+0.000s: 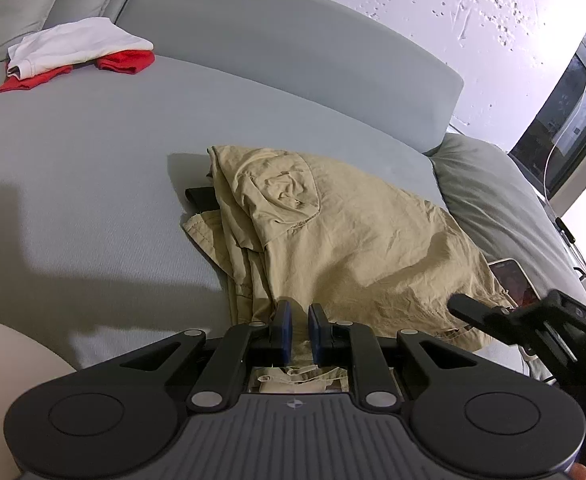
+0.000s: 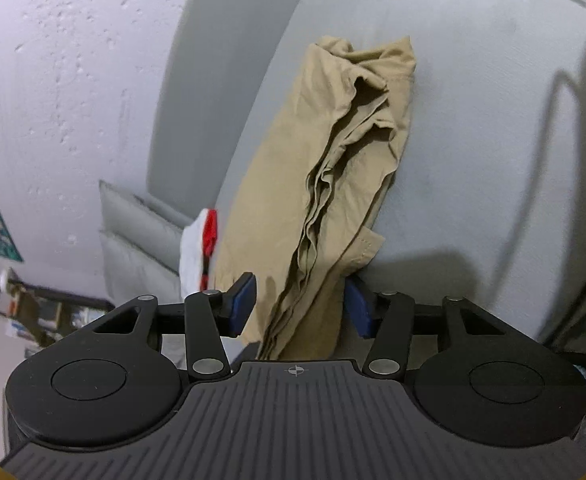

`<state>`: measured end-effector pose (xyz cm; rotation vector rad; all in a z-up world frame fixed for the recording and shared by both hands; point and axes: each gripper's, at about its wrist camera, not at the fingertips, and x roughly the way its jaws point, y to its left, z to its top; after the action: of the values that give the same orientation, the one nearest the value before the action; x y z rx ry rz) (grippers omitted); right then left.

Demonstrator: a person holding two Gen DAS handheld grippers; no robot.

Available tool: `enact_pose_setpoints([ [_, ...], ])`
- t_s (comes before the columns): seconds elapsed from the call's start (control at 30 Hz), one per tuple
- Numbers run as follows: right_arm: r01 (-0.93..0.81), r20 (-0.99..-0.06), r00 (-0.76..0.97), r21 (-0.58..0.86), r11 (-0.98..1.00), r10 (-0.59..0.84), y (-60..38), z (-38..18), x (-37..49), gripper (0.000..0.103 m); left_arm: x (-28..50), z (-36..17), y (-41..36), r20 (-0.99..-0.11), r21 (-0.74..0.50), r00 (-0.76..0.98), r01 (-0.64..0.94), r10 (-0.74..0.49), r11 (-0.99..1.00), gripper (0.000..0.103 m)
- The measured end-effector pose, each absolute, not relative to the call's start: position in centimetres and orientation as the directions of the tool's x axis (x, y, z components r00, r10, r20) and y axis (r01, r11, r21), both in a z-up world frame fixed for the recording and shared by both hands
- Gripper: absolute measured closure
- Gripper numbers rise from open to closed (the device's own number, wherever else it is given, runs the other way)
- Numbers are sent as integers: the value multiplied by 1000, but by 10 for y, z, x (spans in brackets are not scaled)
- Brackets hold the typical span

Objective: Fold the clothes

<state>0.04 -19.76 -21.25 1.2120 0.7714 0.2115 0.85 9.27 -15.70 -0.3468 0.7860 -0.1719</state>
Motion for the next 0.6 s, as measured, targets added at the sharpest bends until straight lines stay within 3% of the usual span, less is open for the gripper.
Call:
enact_pose_setpoints([
  [0.23,271,-455,753,873,406,475,-185,-206,29,49,10,-158,98,-655,-394,694,24,-299,919,87],
  [0.37,284,-519,749,813,508,411,-174,-201,45,51,10,-159,102,-648,-424,692,18,-317,906,87],
  [0.43,272,-561,740,754,598,371,-166,-196,52,76,9,-159,104,-641,-449,691,15,-334,894,87],
  [0.6,195,-581,712,703,684,394,-169,-180,57,92,-2,-144,120,-568,-605,669,54,-479,794,78],
])
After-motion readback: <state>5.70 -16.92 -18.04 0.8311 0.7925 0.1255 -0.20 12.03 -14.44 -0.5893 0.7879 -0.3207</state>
